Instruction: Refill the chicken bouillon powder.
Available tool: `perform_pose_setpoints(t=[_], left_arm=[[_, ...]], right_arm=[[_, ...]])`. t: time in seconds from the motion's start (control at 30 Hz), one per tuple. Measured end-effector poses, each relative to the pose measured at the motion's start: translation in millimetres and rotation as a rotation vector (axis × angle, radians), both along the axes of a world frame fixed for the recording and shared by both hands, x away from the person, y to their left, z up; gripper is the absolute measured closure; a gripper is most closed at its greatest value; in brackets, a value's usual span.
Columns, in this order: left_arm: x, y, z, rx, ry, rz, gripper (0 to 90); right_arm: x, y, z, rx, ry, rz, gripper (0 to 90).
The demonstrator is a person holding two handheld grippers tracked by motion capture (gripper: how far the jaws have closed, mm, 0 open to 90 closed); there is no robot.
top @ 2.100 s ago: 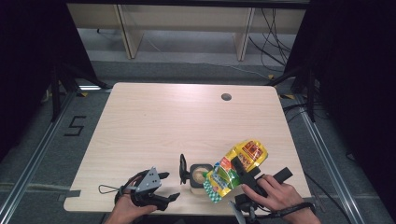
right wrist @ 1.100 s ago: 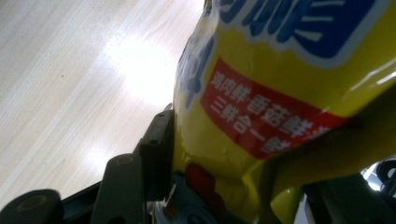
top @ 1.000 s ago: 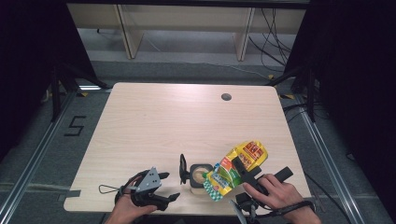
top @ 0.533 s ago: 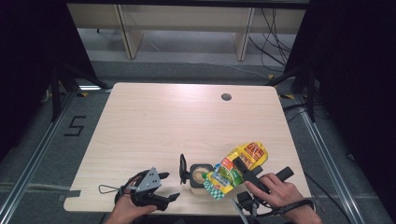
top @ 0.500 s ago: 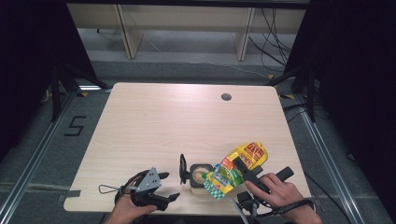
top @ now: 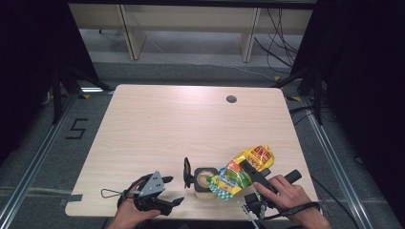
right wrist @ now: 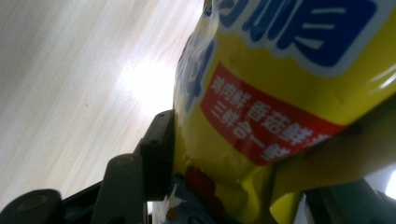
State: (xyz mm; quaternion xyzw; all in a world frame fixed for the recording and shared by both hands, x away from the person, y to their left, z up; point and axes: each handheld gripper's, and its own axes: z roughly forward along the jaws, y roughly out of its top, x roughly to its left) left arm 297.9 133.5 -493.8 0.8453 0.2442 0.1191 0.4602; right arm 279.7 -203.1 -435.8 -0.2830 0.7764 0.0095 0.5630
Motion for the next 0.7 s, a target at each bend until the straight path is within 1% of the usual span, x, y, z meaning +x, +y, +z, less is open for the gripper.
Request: perform_pose_setpoints(t=[0.03,0.07,0.1,0.13,0.17,0.2,0.23,0.27,0.3,0.33,0.43,0.47,0.5,0.53,0.57,0.6,0.63,0.67,0.7], left_arm=[[0.0,0.0,0.1,0.000,-0.001,0.002,21.8],[0.0,0.1,0.1,-0.001,-0.001,0.002,21.8],[0.0,0.2,0.1,-0.001,0.000,0.001,21.8],[-0.1,0.2,0.1,-0.001,-0.001,0.002,21.8],[-0.1,0.2,0.1,-0.001,-0.001,0.002,21.8],[0.0,0.2,0.2,-0.001,-0.001,0.002,21.8],[0.0,0.2,0.2,-0.001,-0.001,0.001,21.8],[-0.1,0.2,0.2,-0.002,-0.001,0.002,21.8],[-0.1,0.2,0.2,-0.001,-0.001,0.001,21.8],[0.0,0.2,0.2,0.000,0.000,0.001,21.7],[0.0,0.0,-0.1,0.000,0.001,0.000,21.8],[0.0,0.0,-0.1,0.000,0.001,-0.001,21.8],[0.0,0.0,-0.1,-0.001,0.001,-0.001,21.8],[0.0,0.0,0.0,-0.001,0.001,0.000,21.8],[-0.1,0.0,0.0,-0.002,0.001,0.001,21.8],[-0.1,0.1,0.1,-0.002,0.001,0.001,21.8],[0.0,0.1,0.0,-0.001,0.001,0.001,21.8],[0.0,0.0,-0.1,-0.001,0.002,0.000,21.8],[-0.2,-0.6,-0.7,-0.008,0.000,0.003,21.8]], right_arm=[[-0.2,-0.2,-1.6,0.018,0.005,-0.012,50.0],[1.0,-0.4,-1.8,0.017,0.005,0.003,50.0],[1.0,-0.9,-2.8,0.028,0.012,-0.006,50.0],[1.1,-1.0,-2.5,0.022,0.018,-0.016,50.0],[2.5,-1.5,-2.6,0.033,0.020,-0.003,50.0],[2.7,-2.4,-1.5,0.025,0.035,-0.019,50.0],[3.6,-3.2,-1.5,0.038,0.037,-0.017,50.1],[3.8,-4.6,-1.9,0.054,0.048,-0.032,50.1],[4.8,-5.5,-1.5,0.058,0.047,-0.026,50.1],[5.4,-6.9,-2.4,0.074,0.057,-0.032,50.1],[6.6,-9.0,-2.5,0.097,0.076,-0.040,50.7],[7.7,-9.5,-2.5,0.100,0.085,-0.032,51.1],[8.7,-9.1,-1.5,0.091,0.079,-0.013,51.3],[8.7,-9.9,-2.1,0.100,0.082,-0.019,51.7],[9.9,-9.9,-0.5,0.099,0.072,0.003,52.1],[9.6,-10.3,-1.3,0.112,0.076,-0.005,52.7],[9.6,-10.8,-1.7,0.115,0.090,-0.017,53.6],[10.7,-11.2,-1.9,0.114,0.109,-0.018,54.2],[10.4,-11.6,-3.2,0.126,0.124,-0.036,54.7]])
